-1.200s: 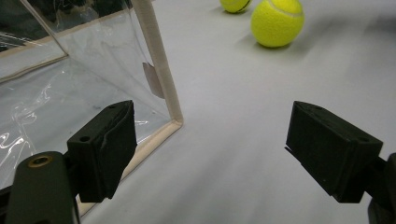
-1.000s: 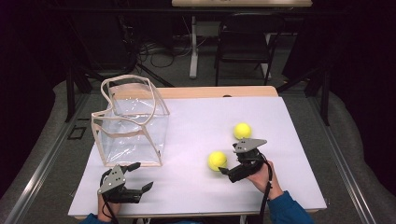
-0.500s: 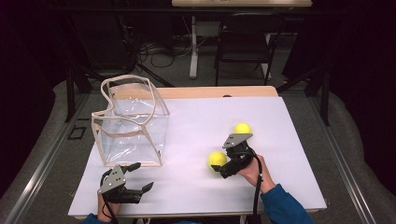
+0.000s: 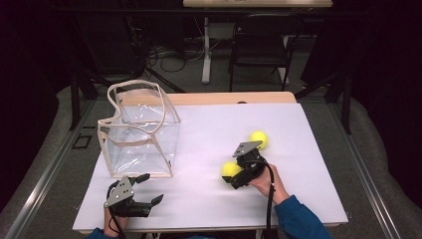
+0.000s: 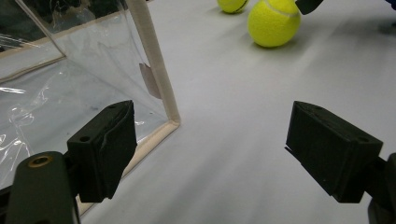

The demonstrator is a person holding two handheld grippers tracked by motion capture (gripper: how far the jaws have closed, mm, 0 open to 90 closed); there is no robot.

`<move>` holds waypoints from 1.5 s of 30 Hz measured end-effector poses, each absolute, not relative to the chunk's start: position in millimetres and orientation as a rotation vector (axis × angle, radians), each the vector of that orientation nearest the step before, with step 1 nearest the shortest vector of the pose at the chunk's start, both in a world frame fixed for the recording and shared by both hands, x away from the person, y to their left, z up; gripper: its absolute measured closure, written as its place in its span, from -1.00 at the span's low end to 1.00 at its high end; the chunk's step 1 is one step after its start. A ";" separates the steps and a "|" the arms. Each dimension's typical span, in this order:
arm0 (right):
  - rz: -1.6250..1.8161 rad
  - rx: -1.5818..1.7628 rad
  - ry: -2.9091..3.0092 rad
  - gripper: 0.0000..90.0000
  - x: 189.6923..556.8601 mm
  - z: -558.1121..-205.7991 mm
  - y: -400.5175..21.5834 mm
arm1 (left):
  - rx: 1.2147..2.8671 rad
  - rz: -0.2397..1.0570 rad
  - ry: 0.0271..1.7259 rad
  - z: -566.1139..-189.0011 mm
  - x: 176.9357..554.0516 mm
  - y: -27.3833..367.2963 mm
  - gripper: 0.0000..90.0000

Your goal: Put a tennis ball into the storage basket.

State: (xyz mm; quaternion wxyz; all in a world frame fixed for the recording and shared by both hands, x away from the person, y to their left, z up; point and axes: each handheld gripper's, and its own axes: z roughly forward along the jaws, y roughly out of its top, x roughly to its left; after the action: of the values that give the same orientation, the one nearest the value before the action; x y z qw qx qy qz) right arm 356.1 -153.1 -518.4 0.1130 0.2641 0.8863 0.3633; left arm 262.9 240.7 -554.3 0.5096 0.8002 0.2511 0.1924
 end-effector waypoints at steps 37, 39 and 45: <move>0.929 0.840 2.668 -0.53 356.2 -538.2 -148.8 | 1.938 0.448 0.598 -554.8 263.0 239.2 -0.64; 0.928 0.844 2.663 -0.46 355.6 -537.7 -149.3 | 1.939 0.448 0.596 -554.7 263.0 239.3 -0.64; 0.925 0.849 2.663 -0.44 356.6 -537.8 -149.8 | 1.949 0.434 0.595 -555.3 263.8 238.3 -0.64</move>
State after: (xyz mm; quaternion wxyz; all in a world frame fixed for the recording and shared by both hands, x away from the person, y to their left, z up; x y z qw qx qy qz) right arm 356.6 -149.8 -537.8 0.0986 0.2869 0.9001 0.3128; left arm 263.8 238.3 -555.3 0.5050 0.8074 0.2464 0.1799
